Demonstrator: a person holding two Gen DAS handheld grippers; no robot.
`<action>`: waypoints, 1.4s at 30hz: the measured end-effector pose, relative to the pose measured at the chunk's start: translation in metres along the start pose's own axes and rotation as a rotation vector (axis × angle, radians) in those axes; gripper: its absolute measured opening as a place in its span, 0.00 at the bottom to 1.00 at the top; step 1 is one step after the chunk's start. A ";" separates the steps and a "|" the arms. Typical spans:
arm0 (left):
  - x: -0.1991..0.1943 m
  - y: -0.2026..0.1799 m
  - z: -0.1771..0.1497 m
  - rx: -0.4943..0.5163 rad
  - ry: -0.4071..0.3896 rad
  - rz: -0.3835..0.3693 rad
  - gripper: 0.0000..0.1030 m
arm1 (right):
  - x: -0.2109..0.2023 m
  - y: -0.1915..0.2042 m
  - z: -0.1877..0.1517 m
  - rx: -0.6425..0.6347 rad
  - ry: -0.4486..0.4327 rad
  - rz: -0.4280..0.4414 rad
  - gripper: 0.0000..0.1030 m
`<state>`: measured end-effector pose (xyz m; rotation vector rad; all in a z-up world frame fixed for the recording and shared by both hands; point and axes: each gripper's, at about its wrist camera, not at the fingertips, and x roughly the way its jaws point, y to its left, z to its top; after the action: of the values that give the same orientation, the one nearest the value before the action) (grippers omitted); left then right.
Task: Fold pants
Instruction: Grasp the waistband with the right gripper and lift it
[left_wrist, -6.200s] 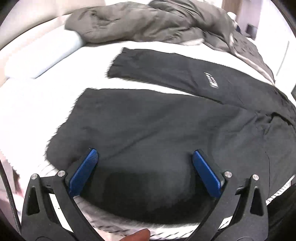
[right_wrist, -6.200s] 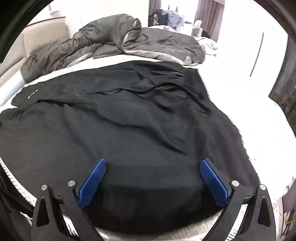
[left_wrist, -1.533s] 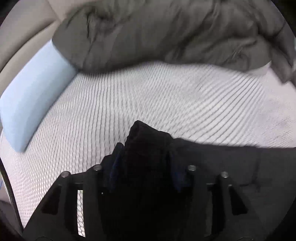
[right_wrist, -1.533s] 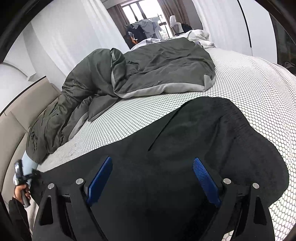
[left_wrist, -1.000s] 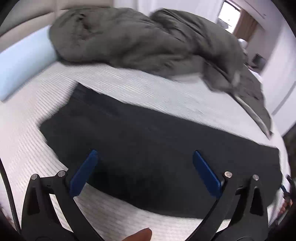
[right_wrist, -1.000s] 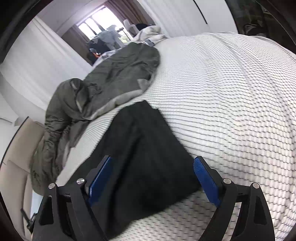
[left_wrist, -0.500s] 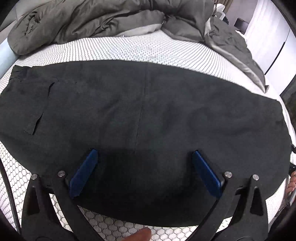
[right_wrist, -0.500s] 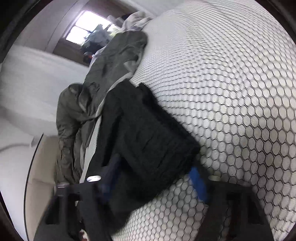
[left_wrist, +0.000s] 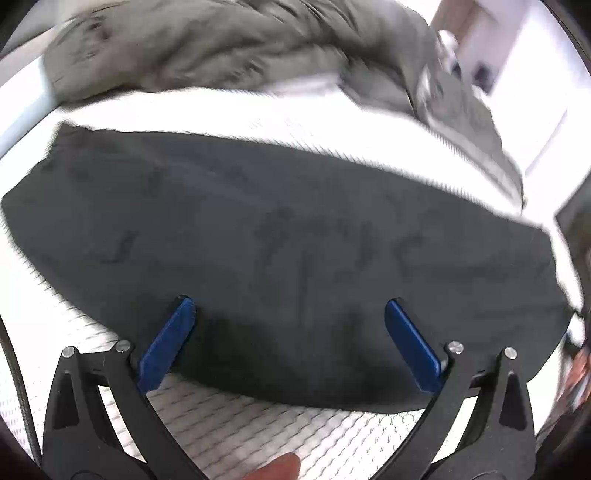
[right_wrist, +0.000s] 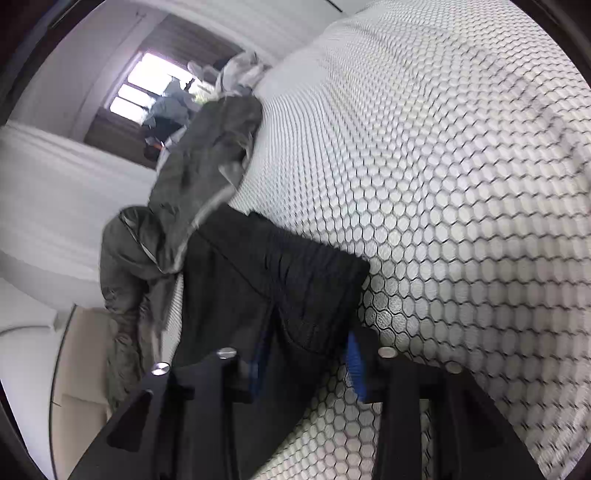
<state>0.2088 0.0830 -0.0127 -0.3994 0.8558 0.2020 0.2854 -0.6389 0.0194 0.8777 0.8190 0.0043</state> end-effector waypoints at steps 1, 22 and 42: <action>-0.010 0.014 -0.001 -0.055 -0.030 -0.002 0.99 | -0.004 0.002 0.000 -0.008 -0.010 0.011 0.58; 0.027 0.113 -0.005 -0.472 0.037 -0.193 0.11 | 0.025 0.016 -0.047 -0.005 0.131 0.162 0.63; -0.081 0.174 -0.081 -0.369 -0.047 -0.061 0.21 | -0.056 -0.025 -0.117 -0.024 0.180 0.199 0.05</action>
<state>0.0431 0.2054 -0.0432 -0.7616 0.7591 0.3127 0.1632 -0.5942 -0.0044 0.9423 0.8938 0.2699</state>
